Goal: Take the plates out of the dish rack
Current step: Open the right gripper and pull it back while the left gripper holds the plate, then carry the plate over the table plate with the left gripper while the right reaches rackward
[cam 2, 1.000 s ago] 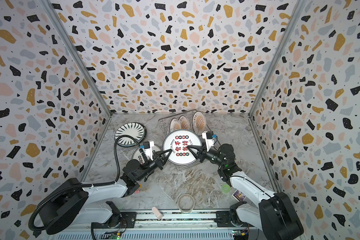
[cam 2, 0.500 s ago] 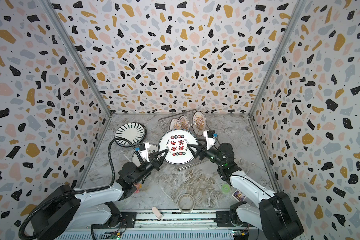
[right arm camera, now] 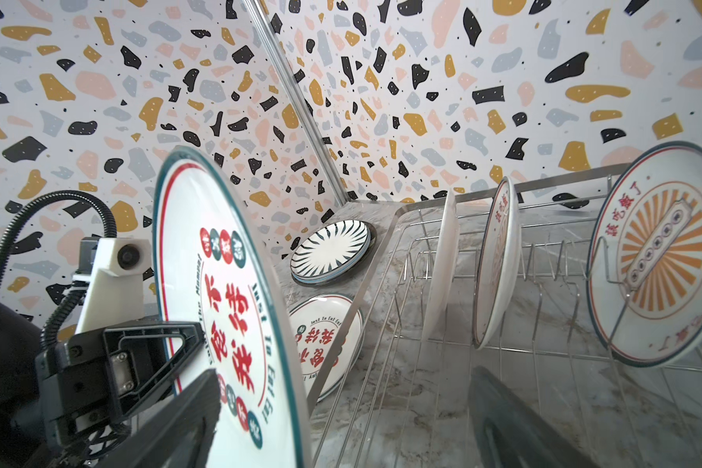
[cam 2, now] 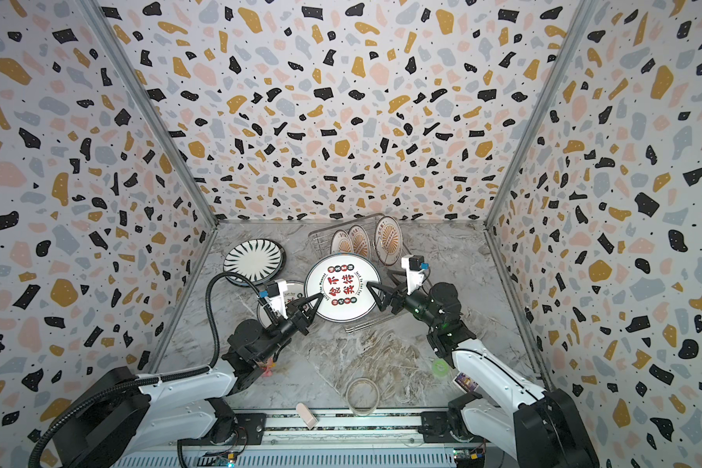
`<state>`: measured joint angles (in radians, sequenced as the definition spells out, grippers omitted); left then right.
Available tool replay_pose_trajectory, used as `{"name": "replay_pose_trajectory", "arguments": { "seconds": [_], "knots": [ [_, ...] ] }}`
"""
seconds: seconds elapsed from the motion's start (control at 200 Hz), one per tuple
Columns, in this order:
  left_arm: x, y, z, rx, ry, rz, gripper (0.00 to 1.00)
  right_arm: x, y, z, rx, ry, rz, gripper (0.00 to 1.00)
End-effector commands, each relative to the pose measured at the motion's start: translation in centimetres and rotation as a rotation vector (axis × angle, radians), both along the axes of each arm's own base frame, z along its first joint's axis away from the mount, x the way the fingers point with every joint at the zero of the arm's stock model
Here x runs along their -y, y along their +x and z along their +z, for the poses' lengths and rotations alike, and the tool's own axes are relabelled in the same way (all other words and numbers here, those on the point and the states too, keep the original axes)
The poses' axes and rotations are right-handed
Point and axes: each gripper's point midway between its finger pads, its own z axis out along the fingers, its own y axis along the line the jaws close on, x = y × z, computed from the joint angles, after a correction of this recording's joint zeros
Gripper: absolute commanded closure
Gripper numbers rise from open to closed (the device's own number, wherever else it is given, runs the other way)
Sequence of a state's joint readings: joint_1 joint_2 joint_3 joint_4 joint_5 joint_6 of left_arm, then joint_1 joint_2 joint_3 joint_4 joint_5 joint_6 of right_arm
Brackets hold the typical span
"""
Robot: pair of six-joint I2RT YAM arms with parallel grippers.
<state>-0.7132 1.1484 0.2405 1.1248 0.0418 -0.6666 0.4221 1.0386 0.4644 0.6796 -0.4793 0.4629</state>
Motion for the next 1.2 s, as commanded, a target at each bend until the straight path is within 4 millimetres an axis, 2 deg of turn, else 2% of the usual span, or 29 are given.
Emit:
{"name": "replay_pose_trajectory", "arguments": {
  "seconds": [0.0, 0.12, 0.245, 0.426, 0.571, 0.686, 0.801, 0.951, 1.101, 1.196],
  "knots": [
    [-1.7, 0.1, 3.1, 0.095, -0.071, 0.054, 1.00, 1.0, -0.7, 1.0, 0.025, 0.028, -0.046, 0.01],
    [-2.8, 0.4, 2.9, 0.086, -0.084, 0.070, 1.00, 2.4, -1.3, 1.9, 0.044, 0.053, -0.109, 0.01],
    [-4.1, 0.2, 3.2, 0.085, -0.144, 0.068, 1.00, 3.0, -3.1, 2.8, 0.106, 0.093, -0.106, 0.01],
    [-5.4, 1.1, 2.3, 0.025, -0.169, 0.089, 1.00, 1.8, -4.7, 3.6, 0.159, 0.098, -0.063, 0.01],
    [-7.0, 1.9, 1.5, -0.027, -0.219, 0.136, 1.00, -0.8, -5.4, 5.4, 0.220, 0.097, -0.008, 0.01],
    [-7.7, 1.9, 1.0, -0.056, -0.260, 0.141, 1.00, -3.4, -5.0, 5.9, 0.247, 0.063, -0.013, 0.01],
    [-8.6, 2.4, 0.2, -0.086, -0.257, 0.180, 1.00, -6.9, -4.4, 5.1, 0.234, -0.018, 0.037, 0.01],
    [-10.0, 3.0, -0.4, -0.148, -0.339, 0.162, 1.00, -10.5, -3.3, 4.5, 0.218, -0.068, 0.064, 0.01],
    [-10.7, 3.8, -2.0, -0.213, -0.344, 0.174, 1.00, -13.3, -1.8, 3.7, 0.203, -0.136, 0.021, 0.01],
    [-12.0, 4.4, -3.2, -0.258, -0.340, 0.240, 1.00, -14.6, -0.7, 3.2, 0.189, -0.179, -0.015, 0.01]
  ]
}}
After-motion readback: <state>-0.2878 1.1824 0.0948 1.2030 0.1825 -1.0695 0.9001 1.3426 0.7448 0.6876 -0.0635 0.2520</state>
